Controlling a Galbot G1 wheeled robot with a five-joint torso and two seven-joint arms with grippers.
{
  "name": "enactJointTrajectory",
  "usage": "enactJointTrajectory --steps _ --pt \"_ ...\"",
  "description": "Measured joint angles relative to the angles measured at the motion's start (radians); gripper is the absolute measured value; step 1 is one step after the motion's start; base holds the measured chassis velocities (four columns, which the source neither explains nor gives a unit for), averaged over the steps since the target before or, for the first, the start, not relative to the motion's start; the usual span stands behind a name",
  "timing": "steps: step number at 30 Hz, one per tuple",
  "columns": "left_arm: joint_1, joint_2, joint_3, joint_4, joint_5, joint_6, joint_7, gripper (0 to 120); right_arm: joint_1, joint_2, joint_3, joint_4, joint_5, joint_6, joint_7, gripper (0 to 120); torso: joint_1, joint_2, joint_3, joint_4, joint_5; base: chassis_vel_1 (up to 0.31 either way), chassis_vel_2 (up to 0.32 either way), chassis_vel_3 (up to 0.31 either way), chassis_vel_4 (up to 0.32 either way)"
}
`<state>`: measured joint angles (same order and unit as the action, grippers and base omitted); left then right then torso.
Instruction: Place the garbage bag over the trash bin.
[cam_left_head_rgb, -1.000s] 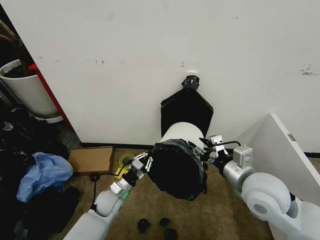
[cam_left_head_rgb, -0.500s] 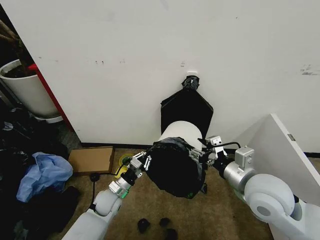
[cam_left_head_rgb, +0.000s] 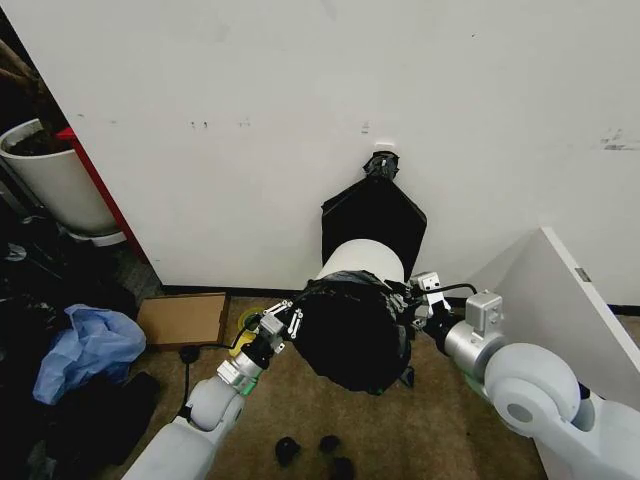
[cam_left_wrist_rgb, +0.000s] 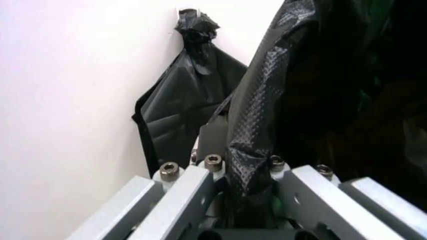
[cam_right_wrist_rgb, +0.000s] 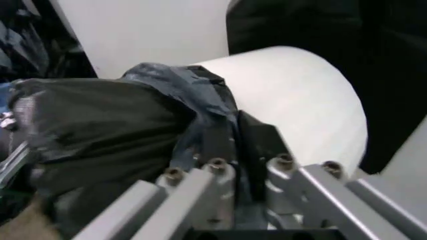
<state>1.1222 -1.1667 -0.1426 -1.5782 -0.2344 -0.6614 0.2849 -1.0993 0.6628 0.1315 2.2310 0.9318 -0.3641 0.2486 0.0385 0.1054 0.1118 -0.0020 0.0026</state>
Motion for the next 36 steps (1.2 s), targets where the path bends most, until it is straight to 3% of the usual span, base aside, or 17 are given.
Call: enactJointTrajectory --steps 6,9,12,18,22,24,27,28,29,32,36 --pt "0.0 0.0 0.0 -0.002 -0.029 0.006 0.006 0 0.005 -0.001 0.013 -0.151 -0.116 0.218 -0.228 0 0.0 0.0 0.0 0.0001 0.0 0.0 0.0 0.0 0.0" --pt "0.003 0.007 0.0 -0.013 -0.076 0.02 0.011 0 0.013 0.007 0.042 -0.272 -0.164 0.416 -0.476 0 0.0 0.0 0.0 0.0 0.0 0.0 0.0 0.0 0.0" --pt "0.007 0.015 -0.001 -0.024 -0.135 0.038 0.028 0 0.013 0.014 0.066 -0.352 -0.175 0.527 -0.657 0 0.0 0.0 0.0 0.0001 0.0 0.0 0.0 0.0 0.0" --pt "0.012 0.028 -0.01 -0.037 -0.205 0.068 0.049 0 0.004 0.031 0.072 -0.41 -0.229 0.626 -0.719 0 0.0 0.0 0.0 -0.0001 0.0 0.0 0.0 0.0 0.0" --pt "0.011 0.037 -0.028 -0.044 -0.255 0.1 0.032 0 -0.019 0.063 0.069 -0.402 -0.316 0.704 -0.612 8 0.0 0.0 0.0 0.0002 0.0002 0.0 0.0 0.0 0.0" --pt "0.01 0.037 -0.029 -0.047 -0.27 0.126 0.004 0 -0.045 0.094 0.054 -0.323 -0.388 0.693 -0.39 18 0.0 0.0 0.0 -0.0001 -0.0002 0.0 0.0 0.0 0.0" --pt "0.008 0.03 -0.03 -0.06 -0.286 0.172 -0.064 0 -0.072 0.155 0.026 -0.208 -0.463 0.555 -0.005 31 0.0 0.0 0.0 0.0002 -0.0002 0.0 0.0 0.0 0.0" --pt "0.008 0.03 -0.03 -0.06 -0.286 0.172 -0.064 0 -0.072 0.155 0.026 -0.208 -0.463 0.555 -0.005 31 0.0 0.0 0.0 0.0002 -0.0002 0.0 0.0 0.0 0.0" --pt "0.009 0.027 -0.029 -0.07 -0.294 0.193 -0.096 0 -0.086 0.18 0.013 -0.162 -0.464 0.496 0.123 34 0.0 0.0 0.0 0.0001 -0.0003 0.0 0.0 0.0 0.0" --pt "0.016 0.02 -0.027 -0.106 -0.33 0.265 -0.165 0 -0.142 0.217 0.001 -0.056 -0.418 0.425 0.256 48 0.0 0.0 0.0 0.0003 0.0 0.0 0.0 0.0 0.0" --pt "0.029 0.019 -0.024 -0.161 -0.376 0.398 -0.257 0 -0.262 0.24 -0.005 0.071 -0.439 0.403 0.278 61 0.0 0.0 0.0 0.0 -0.0002 0.0 0.0 0.0 0.0"
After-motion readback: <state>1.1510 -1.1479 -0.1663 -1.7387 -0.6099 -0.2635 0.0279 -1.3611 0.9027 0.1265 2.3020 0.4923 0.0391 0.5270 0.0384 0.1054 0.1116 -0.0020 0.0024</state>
